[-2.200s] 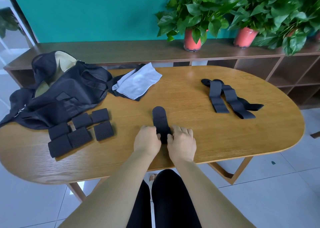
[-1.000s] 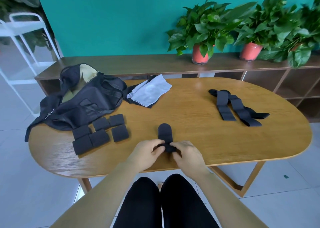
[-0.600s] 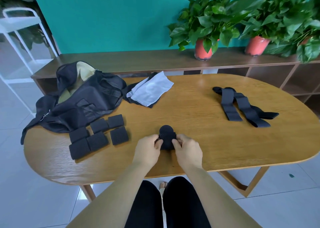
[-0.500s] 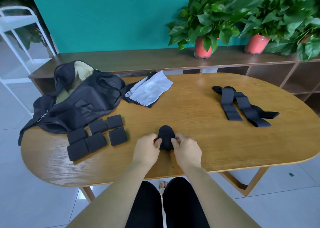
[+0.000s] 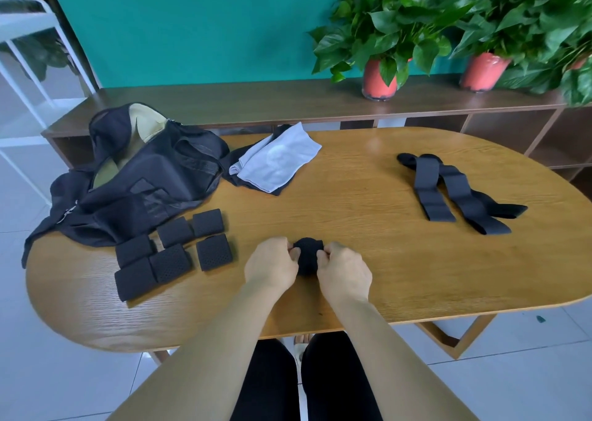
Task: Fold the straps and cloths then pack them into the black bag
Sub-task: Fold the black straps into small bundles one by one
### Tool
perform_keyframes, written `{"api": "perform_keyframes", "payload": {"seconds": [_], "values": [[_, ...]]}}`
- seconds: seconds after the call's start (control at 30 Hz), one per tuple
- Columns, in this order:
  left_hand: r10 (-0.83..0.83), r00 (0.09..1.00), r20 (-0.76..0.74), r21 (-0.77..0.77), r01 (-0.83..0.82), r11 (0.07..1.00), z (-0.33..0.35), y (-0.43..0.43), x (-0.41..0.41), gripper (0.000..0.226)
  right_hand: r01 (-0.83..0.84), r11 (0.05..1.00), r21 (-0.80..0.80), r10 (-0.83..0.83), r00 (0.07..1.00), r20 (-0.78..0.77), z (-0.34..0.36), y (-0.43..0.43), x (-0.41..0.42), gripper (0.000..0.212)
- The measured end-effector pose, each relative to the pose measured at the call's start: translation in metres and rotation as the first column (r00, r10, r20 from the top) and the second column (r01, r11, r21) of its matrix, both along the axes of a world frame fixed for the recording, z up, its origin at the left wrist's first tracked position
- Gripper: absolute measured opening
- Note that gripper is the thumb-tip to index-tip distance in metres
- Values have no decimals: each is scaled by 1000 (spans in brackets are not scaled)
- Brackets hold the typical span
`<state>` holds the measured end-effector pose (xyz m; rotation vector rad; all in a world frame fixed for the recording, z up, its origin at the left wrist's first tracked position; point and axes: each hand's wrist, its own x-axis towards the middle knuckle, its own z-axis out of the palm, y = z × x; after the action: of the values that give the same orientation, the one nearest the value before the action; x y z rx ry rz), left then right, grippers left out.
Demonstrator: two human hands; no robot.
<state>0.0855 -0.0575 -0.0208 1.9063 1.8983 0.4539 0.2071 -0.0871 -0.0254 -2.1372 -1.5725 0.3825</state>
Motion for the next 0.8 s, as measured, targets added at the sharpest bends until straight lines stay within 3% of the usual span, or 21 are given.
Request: {"api": "perform_keyframes", "payload": {"seconds": [0.33,0.5,0.6,0.67,0.73,0.8], "values": [[41,993,-109,-7,-42,999,6,4,6,22,31,999,18,-33,992,119,3,0,-2,24],[55,994,-97,-1,-55,998,4,4,6,26,45,999,12,-46,994,98,3,2,0,25],[54,995,-87,106,-44,993,-1,-3,5,28,30,999,22,-32,996,87,1,0,0,26],[66,998,9,182,-67,981,-4,-11,3,28,45,998,46,-44,999,-22,1,-2,4,25],[73,990,122,244,-101,964,-7,-17,1,24,68,992,111,-47,983,-180,1,-6,10,22],[10,989,149,362,-64,930,-12,-26,-3,16,52,972,230,-11,984,-178,-2,-14,12,20]]}}
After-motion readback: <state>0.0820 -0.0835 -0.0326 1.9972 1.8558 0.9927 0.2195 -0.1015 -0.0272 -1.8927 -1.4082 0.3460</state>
